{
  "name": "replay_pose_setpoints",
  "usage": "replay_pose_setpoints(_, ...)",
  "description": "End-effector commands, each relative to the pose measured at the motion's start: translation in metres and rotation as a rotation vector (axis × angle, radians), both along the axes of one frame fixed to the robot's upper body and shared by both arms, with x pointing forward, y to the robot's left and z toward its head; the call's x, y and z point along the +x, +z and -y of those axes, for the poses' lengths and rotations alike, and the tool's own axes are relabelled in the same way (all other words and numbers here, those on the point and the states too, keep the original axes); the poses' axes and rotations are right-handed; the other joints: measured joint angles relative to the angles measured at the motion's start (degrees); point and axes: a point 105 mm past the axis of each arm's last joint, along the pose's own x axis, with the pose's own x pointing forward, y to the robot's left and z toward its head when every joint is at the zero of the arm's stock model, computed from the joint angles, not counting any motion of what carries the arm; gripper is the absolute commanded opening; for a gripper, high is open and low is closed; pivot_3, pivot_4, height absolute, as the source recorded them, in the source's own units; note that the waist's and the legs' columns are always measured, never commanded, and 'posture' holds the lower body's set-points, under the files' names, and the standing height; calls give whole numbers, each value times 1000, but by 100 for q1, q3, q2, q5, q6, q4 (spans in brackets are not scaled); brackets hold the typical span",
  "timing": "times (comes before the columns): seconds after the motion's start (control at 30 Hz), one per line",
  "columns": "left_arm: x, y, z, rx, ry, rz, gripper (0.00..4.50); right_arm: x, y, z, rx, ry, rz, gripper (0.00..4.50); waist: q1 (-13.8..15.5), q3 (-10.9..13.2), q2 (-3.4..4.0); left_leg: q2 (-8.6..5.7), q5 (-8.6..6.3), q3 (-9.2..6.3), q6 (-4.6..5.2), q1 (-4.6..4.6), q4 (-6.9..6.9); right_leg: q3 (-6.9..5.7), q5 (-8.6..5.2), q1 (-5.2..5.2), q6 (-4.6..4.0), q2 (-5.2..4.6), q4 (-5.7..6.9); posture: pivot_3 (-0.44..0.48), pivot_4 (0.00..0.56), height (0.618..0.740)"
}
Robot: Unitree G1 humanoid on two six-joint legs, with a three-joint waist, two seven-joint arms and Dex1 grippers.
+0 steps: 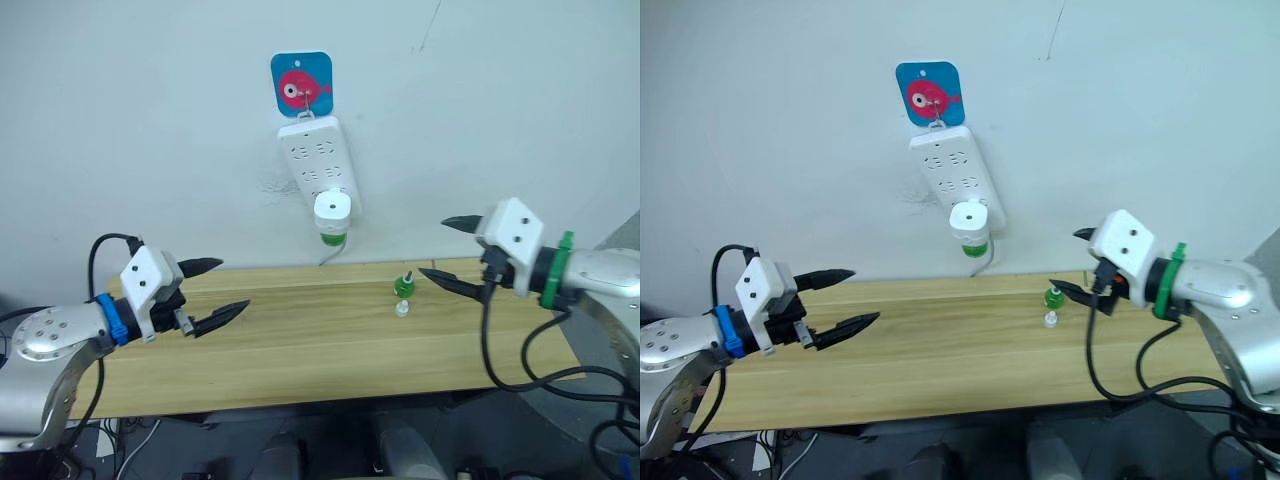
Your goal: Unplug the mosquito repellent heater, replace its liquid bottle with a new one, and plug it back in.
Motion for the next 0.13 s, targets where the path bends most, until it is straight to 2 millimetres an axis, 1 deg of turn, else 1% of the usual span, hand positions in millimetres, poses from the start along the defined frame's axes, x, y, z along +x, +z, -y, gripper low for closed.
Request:
replay_pose_setpoints(0.03, -4, 9, -9, 55, -2, 51, 4500, -7, 12, 12, -19, 25, 33, 4459, 43, -31, 0, 1, 0, 3, 0, 12, 0, 0, -1, 14, 1, 1, -3, 32, 24, 740)
replay_pose_setpoints(0.13, -5, 10, -11, 36, -16, 53, 4500, -7, 12, 20, -36, 17, 28, 4459, 98, -65, 9, 9, 0, 20, 0, 29, 0, -8, -12, 51, 19, 22, -42, 34, 20, 740)
